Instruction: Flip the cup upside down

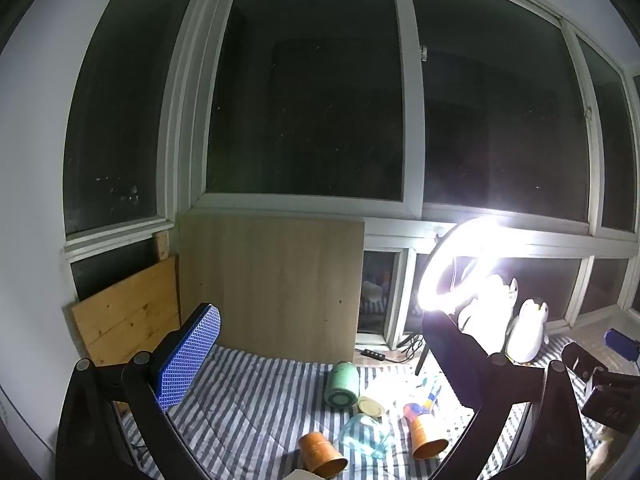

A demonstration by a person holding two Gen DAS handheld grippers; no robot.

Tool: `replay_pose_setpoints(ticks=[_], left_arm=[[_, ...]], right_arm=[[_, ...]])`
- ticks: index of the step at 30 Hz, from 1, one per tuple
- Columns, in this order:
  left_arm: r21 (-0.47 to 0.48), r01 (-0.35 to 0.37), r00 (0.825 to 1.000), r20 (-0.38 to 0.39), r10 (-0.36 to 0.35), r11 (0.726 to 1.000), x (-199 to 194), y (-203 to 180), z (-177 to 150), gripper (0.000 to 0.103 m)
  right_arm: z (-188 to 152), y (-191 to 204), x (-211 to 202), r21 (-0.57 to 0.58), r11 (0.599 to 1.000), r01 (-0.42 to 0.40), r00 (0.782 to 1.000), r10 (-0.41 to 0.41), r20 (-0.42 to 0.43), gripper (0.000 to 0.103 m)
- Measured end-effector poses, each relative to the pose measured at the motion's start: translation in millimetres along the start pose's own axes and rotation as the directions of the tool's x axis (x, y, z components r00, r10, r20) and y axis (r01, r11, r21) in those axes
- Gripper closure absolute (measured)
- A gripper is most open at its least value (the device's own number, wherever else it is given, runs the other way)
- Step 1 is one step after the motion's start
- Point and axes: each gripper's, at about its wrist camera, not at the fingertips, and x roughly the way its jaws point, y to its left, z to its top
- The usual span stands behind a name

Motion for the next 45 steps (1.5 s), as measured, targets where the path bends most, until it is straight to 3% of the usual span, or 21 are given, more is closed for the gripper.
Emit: replay_pose_setpoints(ticks=[45], left_arm=[[0.017, 0.002, 1.000, -0.021, -0.001, 1.000, 5.2, -5.1, -5.2, 0.001]], right_arm=[[3.1, -13.3, -6.8, 0.003, 1.000, 0.010, 1.000, -0.010, 0.021, 0.003]])
